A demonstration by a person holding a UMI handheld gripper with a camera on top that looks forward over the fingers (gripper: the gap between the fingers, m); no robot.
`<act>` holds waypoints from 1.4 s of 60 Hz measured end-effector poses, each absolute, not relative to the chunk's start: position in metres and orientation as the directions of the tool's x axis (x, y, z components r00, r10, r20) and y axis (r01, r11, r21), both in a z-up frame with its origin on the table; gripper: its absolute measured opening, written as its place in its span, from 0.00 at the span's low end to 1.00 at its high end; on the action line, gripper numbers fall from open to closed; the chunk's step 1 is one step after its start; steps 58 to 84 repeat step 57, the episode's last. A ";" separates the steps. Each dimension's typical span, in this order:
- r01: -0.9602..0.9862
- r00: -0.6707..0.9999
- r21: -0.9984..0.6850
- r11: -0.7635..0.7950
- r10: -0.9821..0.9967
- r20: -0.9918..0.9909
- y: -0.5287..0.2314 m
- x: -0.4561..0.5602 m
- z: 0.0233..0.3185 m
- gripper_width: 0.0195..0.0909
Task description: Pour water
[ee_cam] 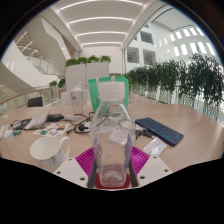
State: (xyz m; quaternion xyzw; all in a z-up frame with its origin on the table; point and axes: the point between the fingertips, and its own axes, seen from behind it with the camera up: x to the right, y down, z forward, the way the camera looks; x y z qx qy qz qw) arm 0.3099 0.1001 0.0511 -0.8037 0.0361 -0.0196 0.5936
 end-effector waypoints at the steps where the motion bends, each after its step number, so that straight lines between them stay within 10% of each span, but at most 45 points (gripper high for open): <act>1: -0.042 0.996 -0.959 -0.279 -0.086 -0.019 0.100 0.310 0.053 0.42; 13: -0.064 0.993 -0.937 -0.342 -0.116 -0.026 0.092 0.315 0.050 0.50; 21: -0.119 0.990 -0.904 -0.410 -0.120 -0.076 0.061 0.306 0.050 0.92; 51: -0.089 0.988 -0.915 -0.393 -0.154 -0.030 -0.191 0.186 0.163 0.89; 84: -0.091 0.986 -0.907 -0.411 -0.168 -0.023 -0.236 0.167 0.169 0.90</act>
